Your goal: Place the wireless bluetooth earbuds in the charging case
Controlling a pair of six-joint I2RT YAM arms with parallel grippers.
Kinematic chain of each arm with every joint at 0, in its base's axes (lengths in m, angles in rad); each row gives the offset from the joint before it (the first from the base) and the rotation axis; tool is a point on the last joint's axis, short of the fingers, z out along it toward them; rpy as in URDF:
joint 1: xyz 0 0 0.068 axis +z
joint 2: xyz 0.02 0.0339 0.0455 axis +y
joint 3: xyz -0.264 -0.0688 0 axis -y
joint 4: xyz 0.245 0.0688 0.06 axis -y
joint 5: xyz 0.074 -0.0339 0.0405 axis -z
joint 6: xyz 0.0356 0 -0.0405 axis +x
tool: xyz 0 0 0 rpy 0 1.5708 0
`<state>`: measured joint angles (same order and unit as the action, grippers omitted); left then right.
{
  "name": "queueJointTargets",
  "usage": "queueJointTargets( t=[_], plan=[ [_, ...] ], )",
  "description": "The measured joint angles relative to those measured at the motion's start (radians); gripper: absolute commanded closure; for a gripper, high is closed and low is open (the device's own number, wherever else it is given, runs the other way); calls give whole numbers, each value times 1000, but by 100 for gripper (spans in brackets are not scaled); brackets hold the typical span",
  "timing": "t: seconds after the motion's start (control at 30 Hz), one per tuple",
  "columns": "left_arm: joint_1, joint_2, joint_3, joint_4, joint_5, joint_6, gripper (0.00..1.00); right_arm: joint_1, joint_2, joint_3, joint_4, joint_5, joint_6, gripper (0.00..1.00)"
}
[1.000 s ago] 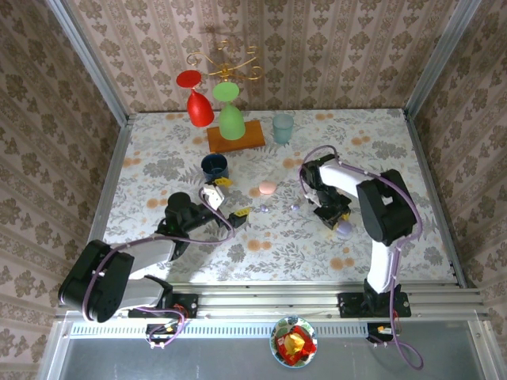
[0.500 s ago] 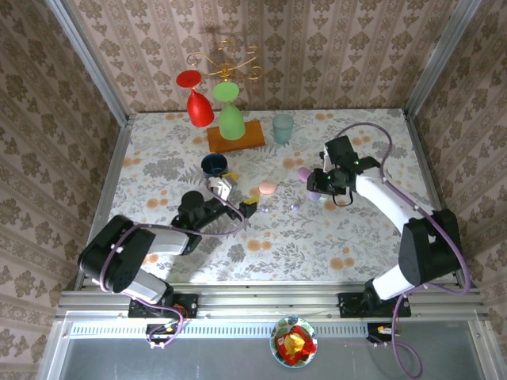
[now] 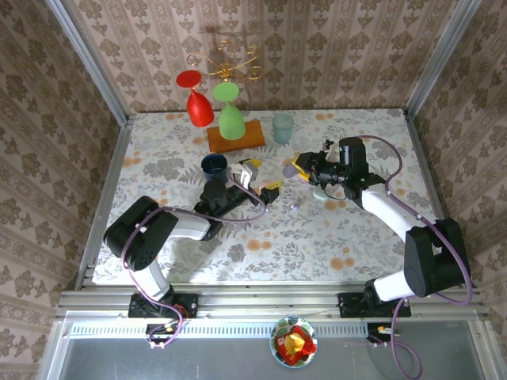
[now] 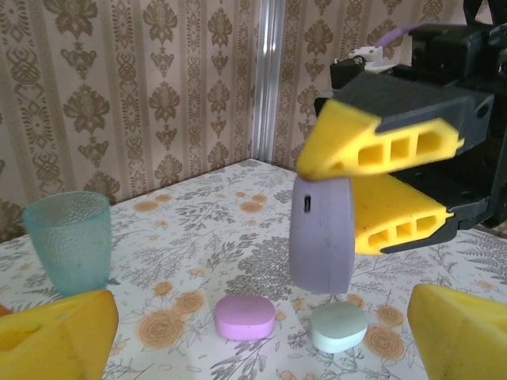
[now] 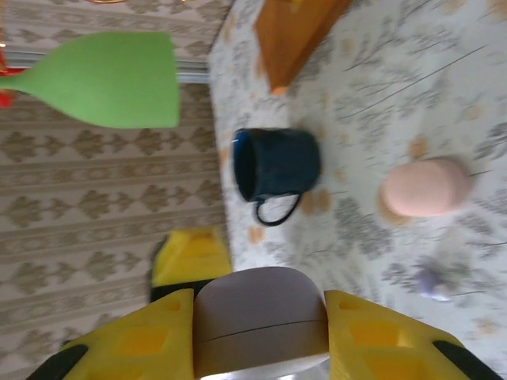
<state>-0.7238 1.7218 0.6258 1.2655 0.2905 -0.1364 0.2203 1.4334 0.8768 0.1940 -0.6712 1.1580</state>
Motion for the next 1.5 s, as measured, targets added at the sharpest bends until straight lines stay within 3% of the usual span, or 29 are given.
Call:
queueJointTargets(
  t=[0.17,0.4,0.6,0.87,1.07,1.13,1.2,1.33,1.5],
  plan=[
    [-2,29,47,5,30,0,11,0,8,-16,138,-82,97,79],
    [5,73,100,7,103,9,38,0,9,-18,208,-142,138,79],
    [5,73,102,7,144,16,40,0,11,-21,216,-154,140,79],
    [5,72,103,7,169,16,53,0,31,-21,215,-161,139,79],
    [5,68,113,6,179,3,68,0,32,-32,216,-163,135,79],
    [5,67,116,3,185,1,79,0,33,-36,215,-164,132,77],
    [4,67,116,0,187,-1,84,-1,33,-37,214,-166,132,69],
    [5,64,116,-3,200,-13,90,-3,32,-36,200,-167,90,40],
    [29,32,116,-8,277,-154,92,-21,-16,-36,138,-168,-116,26]
  ],
)
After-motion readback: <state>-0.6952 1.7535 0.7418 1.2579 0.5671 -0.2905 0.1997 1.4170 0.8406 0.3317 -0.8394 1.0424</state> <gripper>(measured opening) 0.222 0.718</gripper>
